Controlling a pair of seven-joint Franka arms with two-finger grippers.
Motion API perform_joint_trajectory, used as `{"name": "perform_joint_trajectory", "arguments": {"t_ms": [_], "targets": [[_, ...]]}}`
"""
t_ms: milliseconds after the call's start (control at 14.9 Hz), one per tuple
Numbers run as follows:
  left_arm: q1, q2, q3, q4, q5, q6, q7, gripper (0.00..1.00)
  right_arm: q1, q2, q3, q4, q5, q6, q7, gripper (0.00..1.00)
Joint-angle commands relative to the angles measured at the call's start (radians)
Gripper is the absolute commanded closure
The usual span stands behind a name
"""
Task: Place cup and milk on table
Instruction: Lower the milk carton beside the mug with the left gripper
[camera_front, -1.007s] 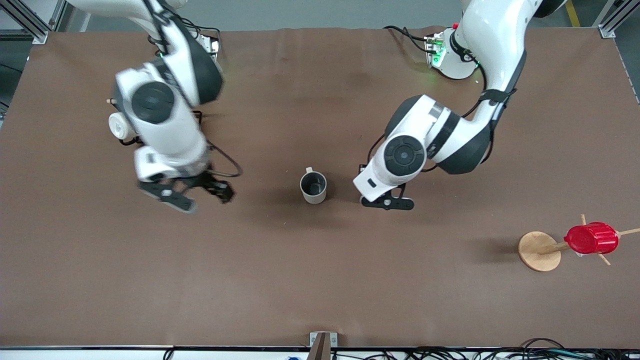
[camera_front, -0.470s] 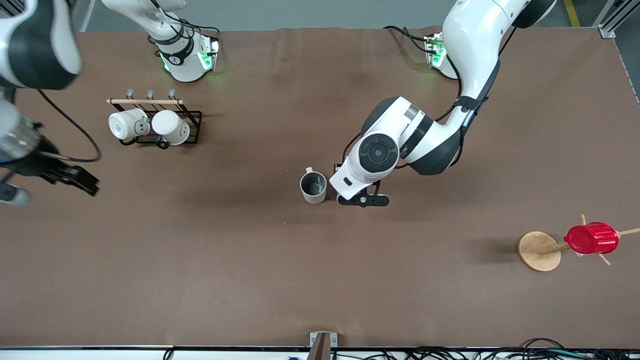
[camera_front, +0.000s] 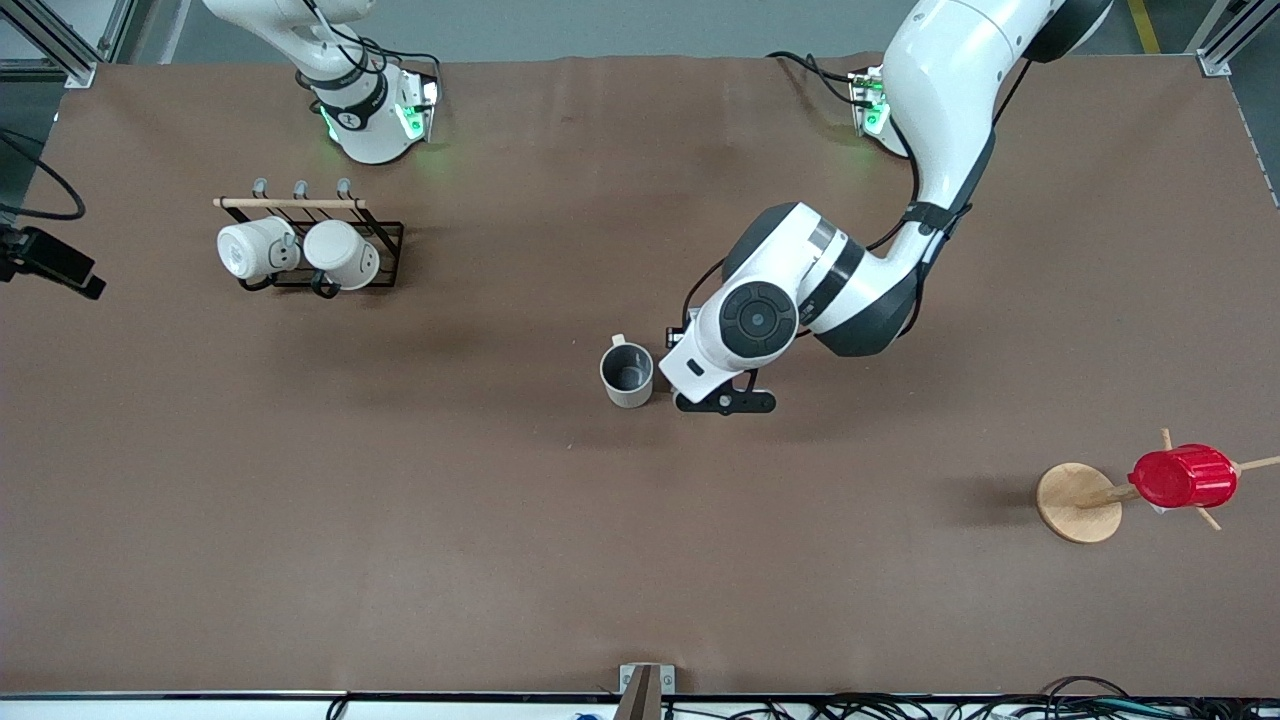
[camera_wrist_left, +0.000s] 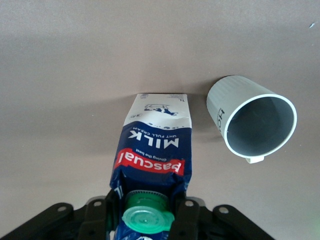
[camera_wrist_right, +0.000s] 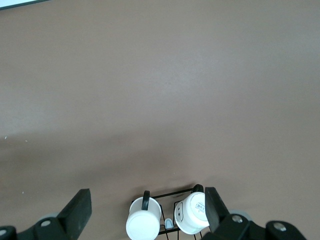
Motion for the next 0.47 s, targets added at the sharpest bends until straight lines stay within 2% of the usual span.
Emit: {"name": "perform_joint_trajectory", "arguments": {"t_ms": [0, 201, 403], "targets": [[0.002, -0.031, 0.012, 0.023, -0.006, -0.006, -0.004, 0.0, -0.004, 0.008, -0.001, 0.008, 0.022, -0.006, -0.011, 0.0], [0.022, -0.124, 0.01, 0.02, 0.032, -0.006, -0.008, 0.0, -0.019, 0.008, 0.006, 0.008, 0.022, -0.009, -0.012, 0.0], [0.056, -0.259, 0.01, -0.063, 0.049, -0.009, -0.007, 0.0, -0.016, 0.007, 0.009, 0.008, 0.022, -0.011, -0.026, 0.0]]}}
